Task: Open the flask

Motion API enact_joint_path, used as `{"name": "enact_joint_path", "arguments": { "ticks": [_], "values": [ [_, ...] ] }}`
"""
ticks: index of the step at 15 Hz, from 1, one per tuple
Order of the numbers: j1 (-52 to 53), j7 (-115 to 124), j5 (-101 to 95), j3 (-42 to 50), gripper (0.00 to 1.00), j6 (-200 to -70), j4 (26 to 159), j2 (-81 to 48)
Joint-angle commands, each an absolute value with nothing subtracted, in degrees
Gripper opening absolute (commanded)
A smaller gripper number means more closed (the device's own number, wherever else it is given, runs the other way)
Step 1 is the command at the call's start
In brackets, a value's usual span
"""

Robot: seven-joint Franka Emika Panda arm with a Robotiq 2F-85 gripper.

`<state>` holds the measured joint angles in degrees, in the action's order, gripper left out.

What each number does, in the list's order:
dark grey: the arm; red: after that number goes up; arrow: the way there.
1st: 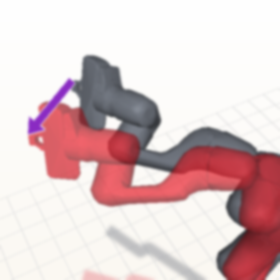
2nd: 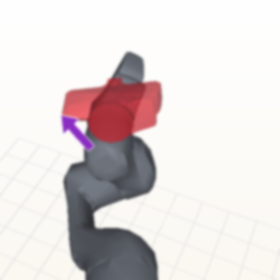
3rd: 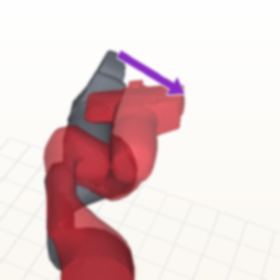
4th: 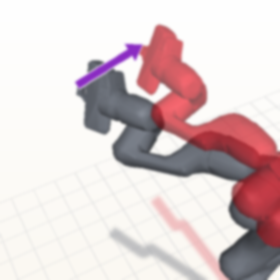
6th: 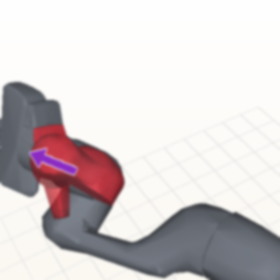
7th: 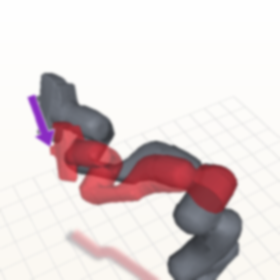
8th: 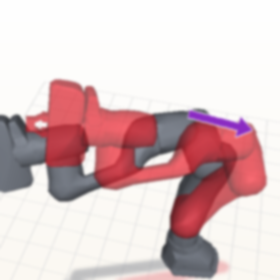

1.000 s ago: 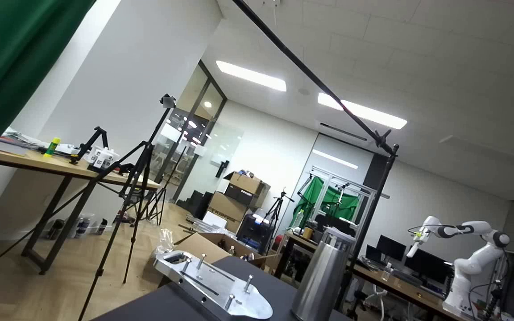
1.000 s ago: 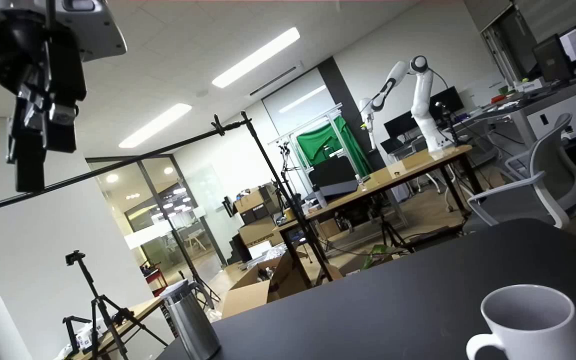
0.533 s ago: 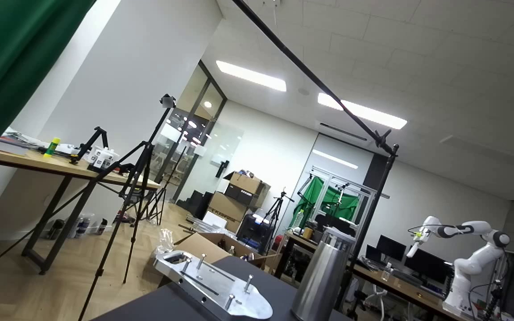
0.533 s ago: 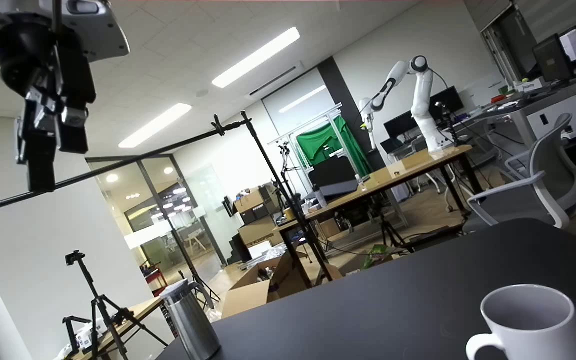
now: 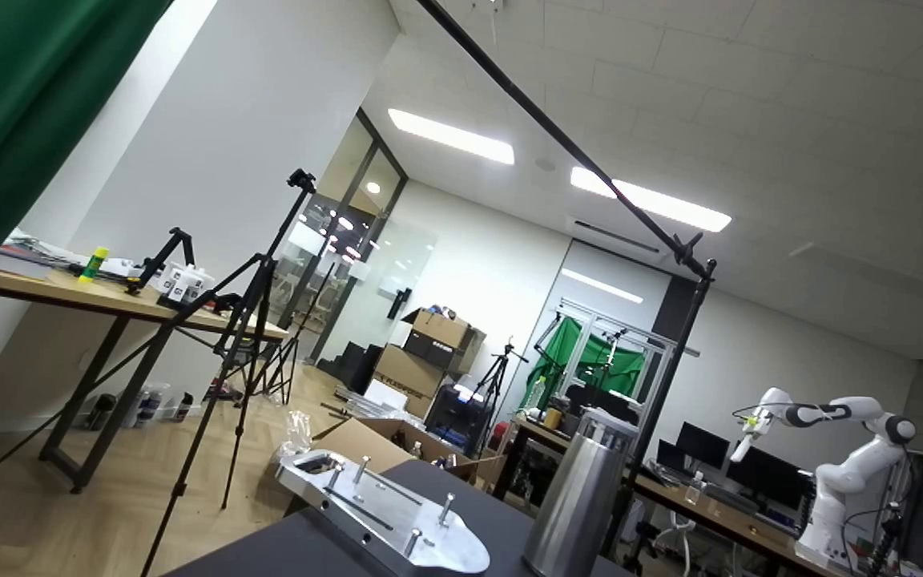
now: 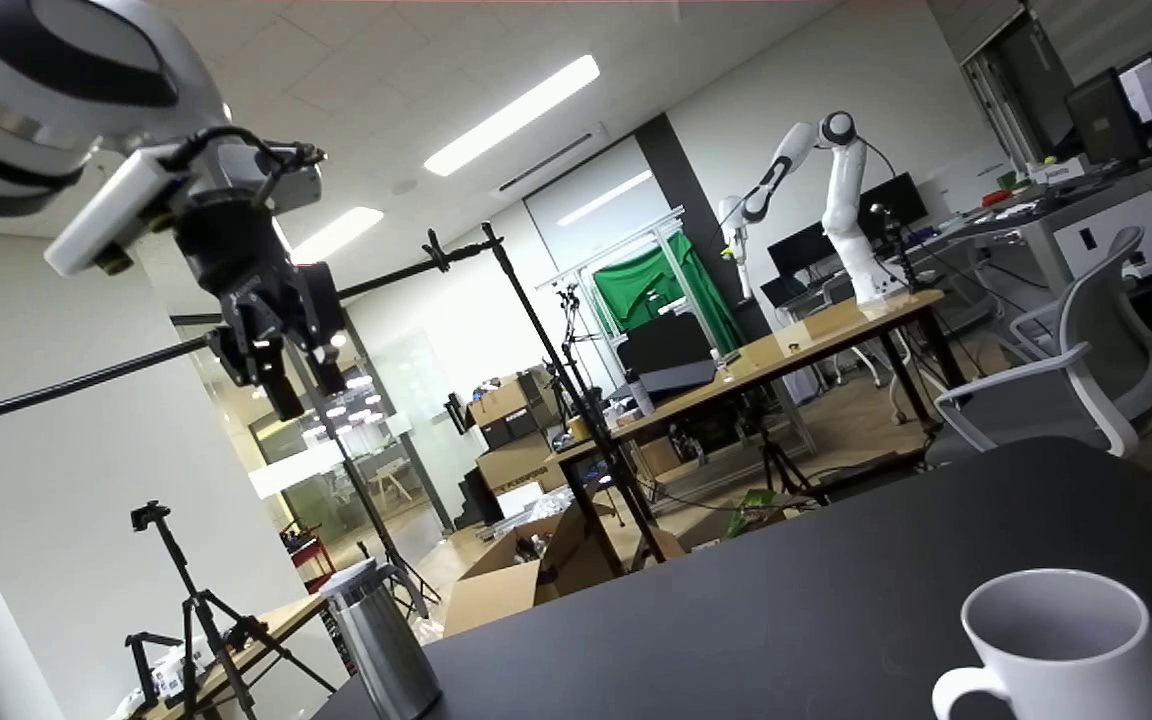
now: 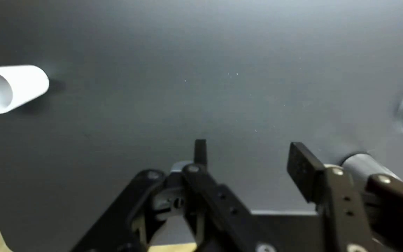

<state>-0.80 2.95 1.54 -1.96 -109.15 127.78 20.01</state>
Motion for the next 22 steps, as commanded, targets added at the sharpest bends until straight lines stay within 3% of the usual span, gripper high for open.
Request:
{"name": "enact_joint_path", "arguments": {
  "ticks": [1, 5, 6, 8, 9, 19, 22],
  "values": [
    [1.87, 6.79, 3.6, -4.53, 0.31, -114.09, 118.22, 9.0],
    [5.1, 10.03, 3.17, -7.6, 0.03, -117.98, 108.53, -1.56],
    [5.96, 10.44, 3.0, -8.15, 0.01, -117.2, 105.88, -4.09],
    [7.7, 11.25, 1.87, -8.98, 0.0, -112.55, 100.01, -9.19],
    [7.05, 8.79, 3.13, -8.06, 0.0, -117.48, 107.56, -3.79],
    [7.41, 8.53, 3.16, -7.95, 0.0, -117.4, 106.47, -5.11],
    [8.78, 9.15, 2.71, -8.9, 0.0, -124.65, 101.81, -10.5]
  ]
}}
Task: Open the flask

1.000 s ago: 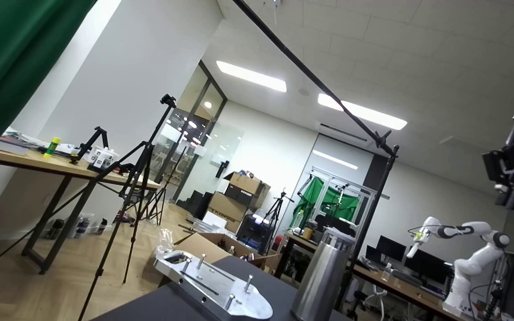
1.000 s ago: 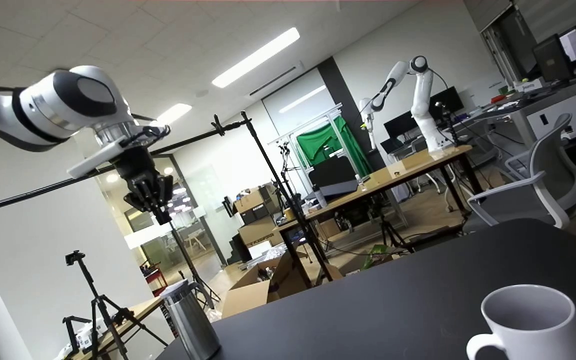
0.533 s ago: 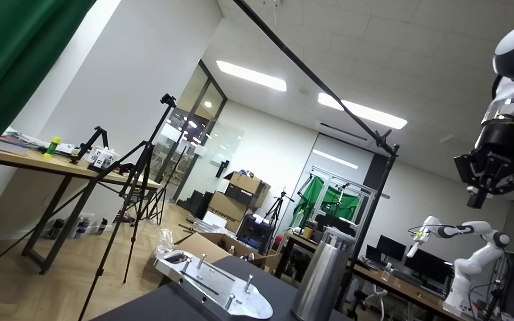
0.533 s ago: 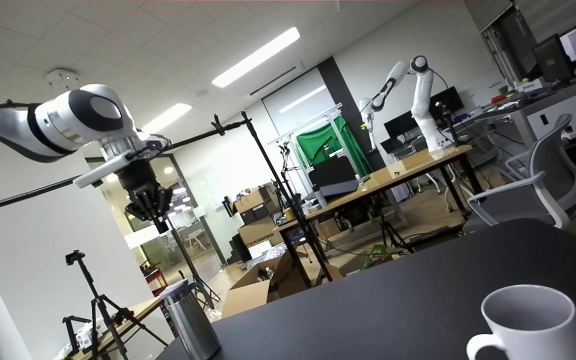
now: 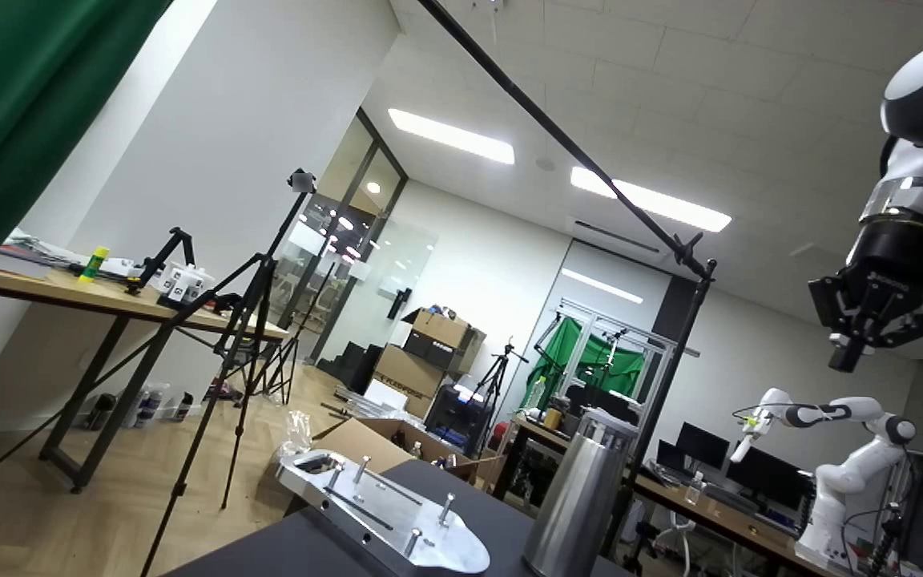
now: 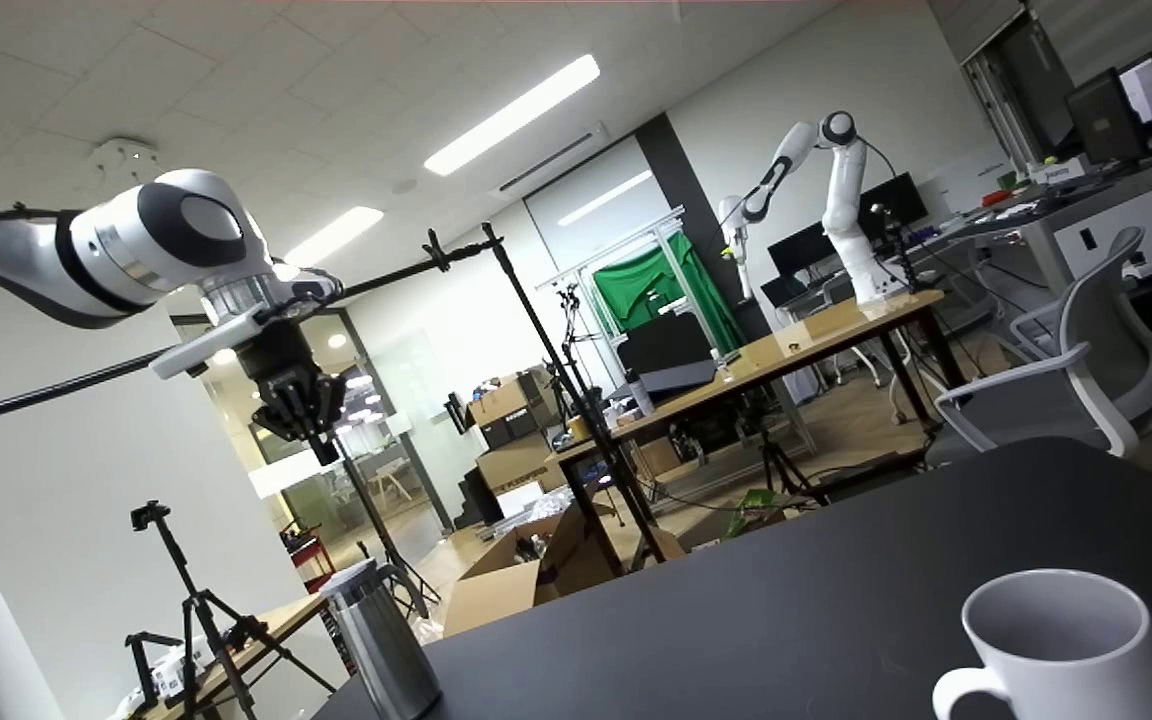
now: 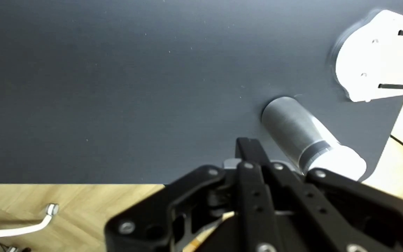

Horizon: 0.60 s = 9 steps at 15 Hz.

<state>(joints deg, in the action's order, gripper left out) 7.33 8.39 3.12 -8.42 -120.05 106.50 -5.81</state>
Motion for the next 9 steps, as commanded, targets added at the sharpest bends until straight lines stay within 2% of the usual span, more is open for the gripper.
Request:
{"name": "enact_joint_path", "arguments": {
  "ticks": [1, 5, 9],
  "values": [
    [9.53, 9.09, 3.07, -9.44, 0.0, -126.8, 99.68, -12.81],
    [13.11, 8.49, 3.36, -11.16, 0.0, -133.23, 90.46, -22.7],
    [16.5, 7.87, 1.87, -10.71, 0.0, -132.86, 81.66, -31.48]
  ]
}}
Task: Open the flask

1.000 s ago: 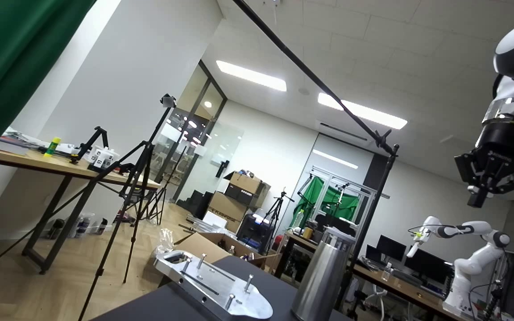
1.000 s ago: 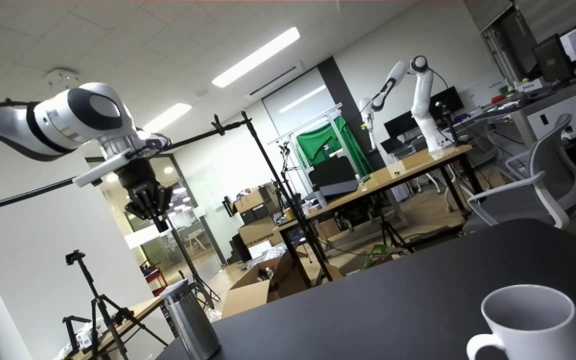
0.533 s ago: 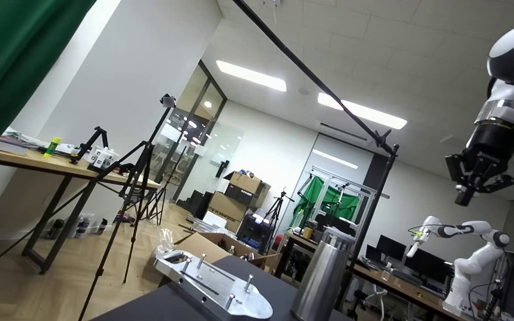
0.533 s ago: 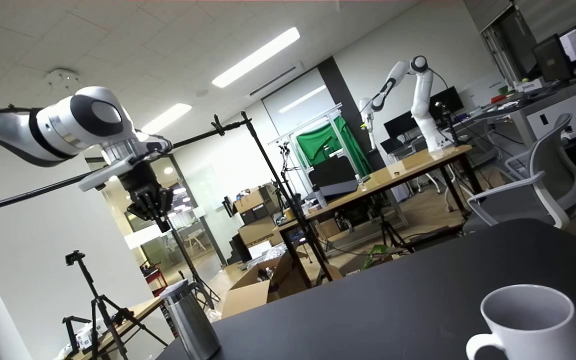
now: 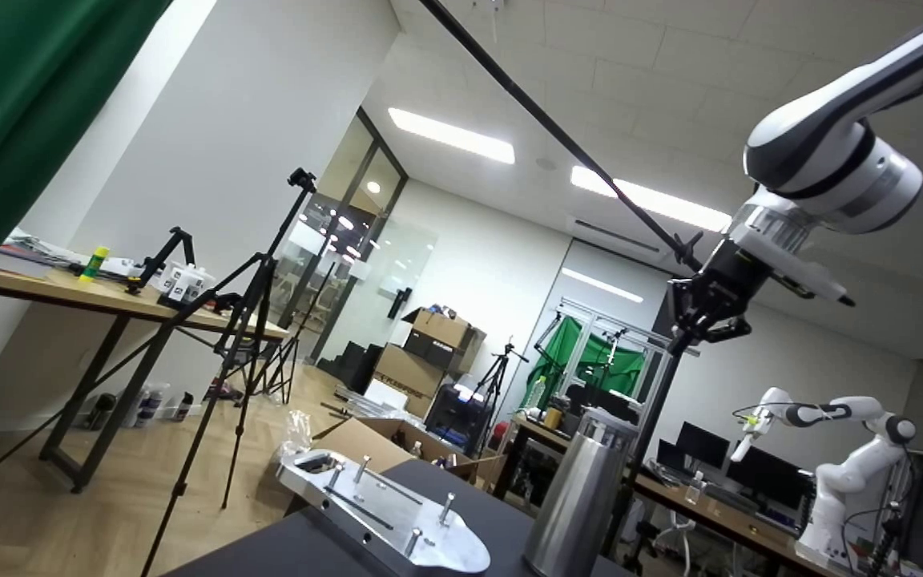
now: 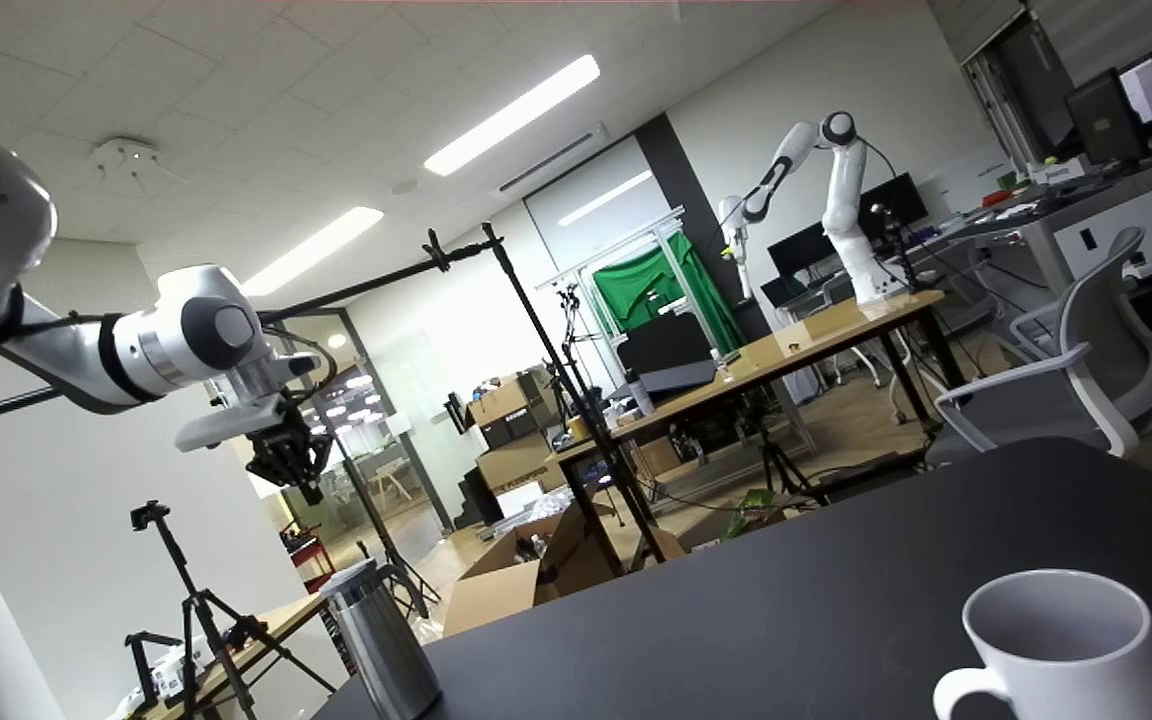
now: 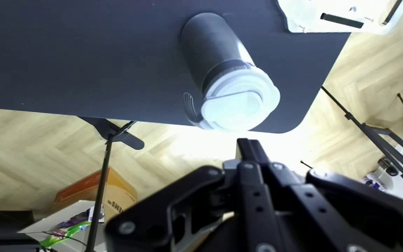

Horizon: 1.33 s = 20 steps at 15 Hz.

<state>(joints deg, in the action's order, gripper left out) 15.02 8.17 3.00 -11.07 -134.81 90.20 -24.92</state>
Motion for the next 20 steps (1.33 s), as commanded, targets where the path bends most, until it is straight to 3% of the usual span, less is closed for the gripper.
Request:
{"name": "enact_joint_path", "arguments": {
  "ticks": [1, 20],
  "values": [
    [17.13, 7.8, 1.54, -10.41, 0.0, -132.54, 79.81, -33.36],
    [21.13, 5.81, 1.32, -9.61, 0.0, -119.02, 57.56, -52.4]
  ]
}}
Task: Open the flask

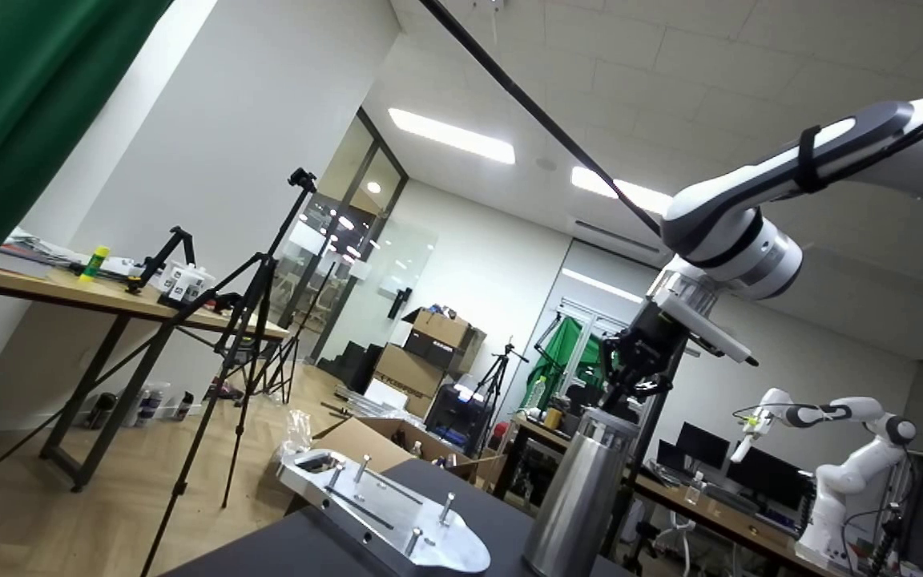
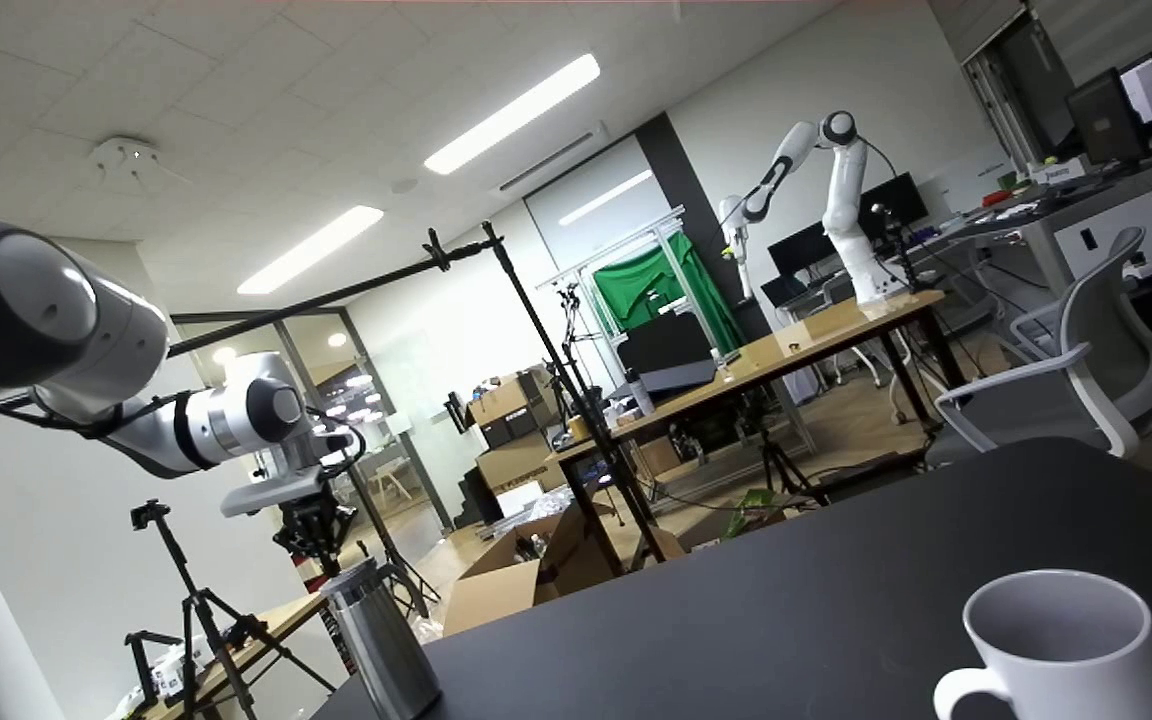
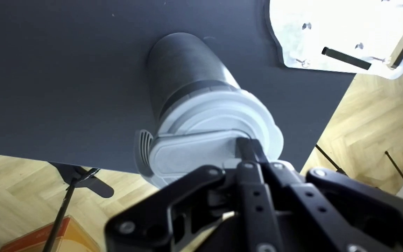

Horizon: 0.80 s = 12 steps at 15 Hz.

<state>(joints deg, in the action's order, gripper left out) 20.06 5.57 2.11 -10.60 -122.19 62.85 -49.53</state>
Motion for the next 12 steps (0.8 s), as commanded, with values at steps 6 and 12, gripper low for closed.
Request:
{"name": "enact_joint_path", "arguments": {
  "ticks": [6, 12],
  "values": [
    [21.94, 6.28, 1.01, -8.73, 0.0, -114.82, 53.12, -55.3],
    [22.07, 6.64, 1.63, -8.74, 0.0, -109.67, 47.41, -58.71]
  ]
}}
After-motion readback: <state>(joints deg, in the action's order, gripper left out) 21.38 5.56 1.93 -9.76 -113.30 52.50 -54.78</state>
